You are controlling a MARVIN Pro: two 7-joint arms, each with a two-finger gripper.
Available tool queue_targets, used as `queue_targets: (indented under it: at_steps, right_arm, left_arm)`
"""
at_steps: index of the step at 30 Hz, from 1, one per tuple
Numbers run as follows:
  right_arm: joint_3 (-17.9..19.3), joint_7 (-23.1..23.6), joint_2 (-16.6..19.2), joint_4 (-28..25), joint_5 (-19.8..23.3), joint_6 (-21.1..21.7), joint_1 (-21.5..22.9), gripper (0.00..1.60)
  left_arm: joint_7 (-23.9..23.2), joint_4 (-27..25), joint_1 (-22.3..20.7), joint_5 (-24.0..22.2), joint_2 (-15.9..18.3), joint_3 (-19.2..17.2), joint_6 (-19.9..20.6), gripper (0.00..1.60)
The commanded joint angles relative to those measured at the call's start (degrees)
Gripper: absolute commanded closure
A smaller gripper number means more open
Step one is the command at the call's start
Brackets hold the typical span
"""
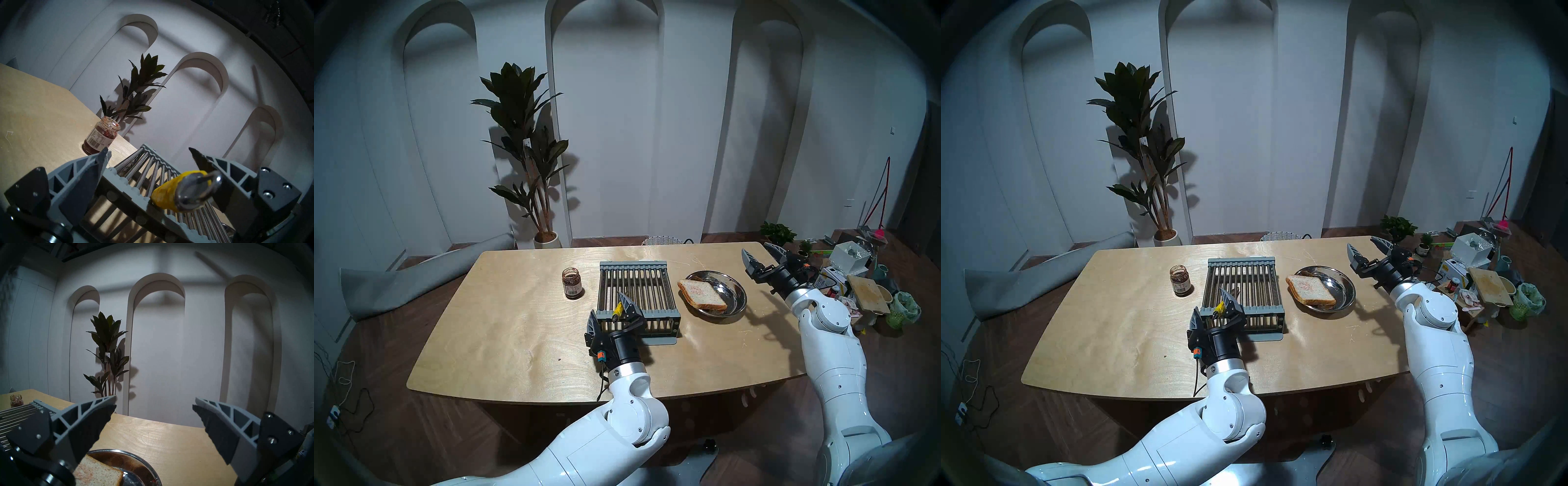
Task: Spread jam over the slice of bread with the knife
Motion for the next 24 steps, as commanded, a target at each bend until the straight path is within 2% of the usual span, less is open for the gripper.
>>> queue_targets:
  at_steps: [1, 7, 8, 11, 20, 23, 24]
  right_arm:
    - [-0.2, 0.4, -0.2, -0.1, 0.2, -1.6, 1.9, 0.0]
    - [-0.3, 0.9, -0.5, 0.3, 0.4, -2.3, 2.1, 0.0]
    - [-0.3, 0.9, -0.5, 0.3, 0.4, -2.4, 2.1, 0.0]
    - [-0.1, 1.1, -0.7, 0.3, 0.6, -2.7, 2.2, 0.0]
    - [0.2, 1.2, -1.1, 0.4, 0.5, -3.2, 2.5, 0.0]
    - [0.2, 1.1, -1.2, 0.6, 0.4, -3.2, 2.8, 0.0]
    - [0.2, 1.0, -1.3, 0.8, 0.3, -3.3, 2.9, 0.0]
  left_arm:
    - [5.7, -0.4, -3.1, 1.8, -0.8, 1.7, 0.7, 0.0]
    - [7.1, 0.0, -3.3, 1.0, -0.8, 1.8, 2.3, 0.0]
    - [6.0, 0.1, -2.8, 0.8, -1.1, 1.2, 2.8, 0.0]
    - [8.0, 0.5, -3.3, 0.9, -1.0, 1.8, 3.6, 0.0]
    - [10.0, 1.0, -3.6, 0.8, -1.2, 1.8, 5.5, 0.0]
    - [10.3, 1.1, -3.7, 0.6, -1.4, 1.8, 6.1, 0.03]
    - [11.1, 1.2, -4.0, 0.8, -1.4, 2.1, 6.3, 0.15]
